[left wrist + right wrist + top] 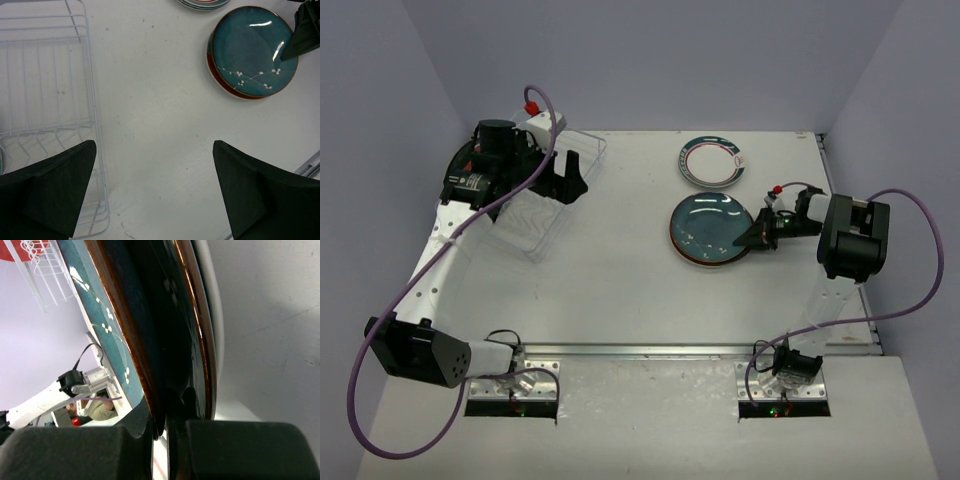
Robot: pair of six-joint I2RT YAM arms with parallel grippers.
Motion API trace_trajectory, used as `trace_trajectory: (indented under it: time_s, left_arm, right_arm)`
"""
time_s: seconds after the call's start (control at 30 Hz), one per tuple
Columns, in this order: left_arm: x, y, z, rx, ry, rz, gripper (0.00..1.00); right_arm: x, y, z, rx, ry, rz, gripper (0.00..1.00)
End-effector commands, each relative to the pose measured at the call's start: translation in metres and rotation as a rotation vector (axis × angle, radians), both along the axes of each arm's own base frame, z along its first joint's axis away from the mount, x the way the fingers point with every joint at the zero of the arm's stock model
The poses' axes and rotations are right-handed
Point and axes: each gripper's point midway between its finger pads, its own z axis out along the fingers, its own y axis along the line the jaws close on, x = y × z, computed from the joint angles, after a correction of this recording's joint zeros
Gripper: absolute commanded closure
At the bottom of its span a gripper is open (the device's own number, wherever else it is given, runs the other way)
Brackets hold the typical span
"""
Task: Unload the plates from the dish rack
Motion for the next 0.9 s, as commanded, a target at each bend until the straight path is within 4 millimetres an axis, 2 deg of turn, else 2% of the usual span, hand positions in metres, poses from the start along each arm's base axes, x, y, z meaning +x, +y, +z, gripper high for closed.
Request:
trace_trajectory:
  time_s: [0.0, 0.07, 0.17, 0.27, 0.3, 0.33, 0.43, 0.53, 0.6, 0.67, 0.73, 0.8, 0.87]
  left_arm:
    - [0.004, 0.0, 0.018, 0.007, -0.07, 0.002, 0.0]
    - [0.005, 0.001, 0.02, 0.009, -0.075, 0.007, 0.0]
    - [0.007, 0.003, 0.024, 0.013, -0.085, 0.016, 0.0]
    - [0.008, 0.004, 0.028, 0.014, -0.095, 0.023, 0.0]
    - [0.008, 0.004, 0.028, 0.013, -0.096, 0.023, 0.0]
    - [0.008, 0.004, 0.029, 0.014, -0.098, 0.023, 0.0]
    - [0.008, 0.005, 0.031, 0.022, -0.103, 0.028, 0.0]
    - [0.01, 0.01, 0.037, 0.039, -0.122, 0.045, 0.0]
    - [0.013, 0.017, 0.041, 0.063, -0.14, 0.084, 0.0]
    - [0.016, 0.023, 0.046, 0.08, -0.158, 0.116, 0.0]
    - [0.022, 0.04, 0.052, 0.115, -0.185, 0.214, 0.0]
    - [0.031, 0.069, 0.059, 0.168, -0.212, 0.37, 0.0]
    - [0.035, 0.092, 0.068, 0.178, -0.231, 0.453, 0.0]
  right_arm:
    - [0.015, -0.002, 0.01, -0.009, -0.073, 0.017, 0.9]
    - [0.016, -0.004, 0.012, -0.028, -0.084, 0.024, 0.83]
    - [0.016, -0.008, 0.024, -0.071, -0.115, 0.03, 0.69]
    - [0.021, -0.016, 0.044, -0.151, -0.177, 0.023, 0.5]
    - [0.022, -0.018, 0.048, -0.182, -0.187, 0.021, 0.48]
    - [0.023, -0.024, 0.05, -0.235, -0.19, 0.016, 0.43]
    - [0.029, -0.04, 0.067, -0.375, -0.233, -0.001, 0.35]
    - [0.036, -0.073, 0.074, -0.606, -0.24, -0.034, 0.29]
    - [0.038, -0.085, 0.083, -0.683, -0.258, -0.046, 0.23]
    - [0.037, -0.089, 0.087, -0.715, -0.266, -0.046, 0.13]
    - [0.038, -0.094, 0.09, -0.778, -0.285, -0.036, 0.12]
    - [0.041, -0.098, 0.094, -0.824, -0.307, -0.047, 0.12]
    - [0.041, -0.098, 0.097, -0.839, -0.332, -0.048, 0.11]
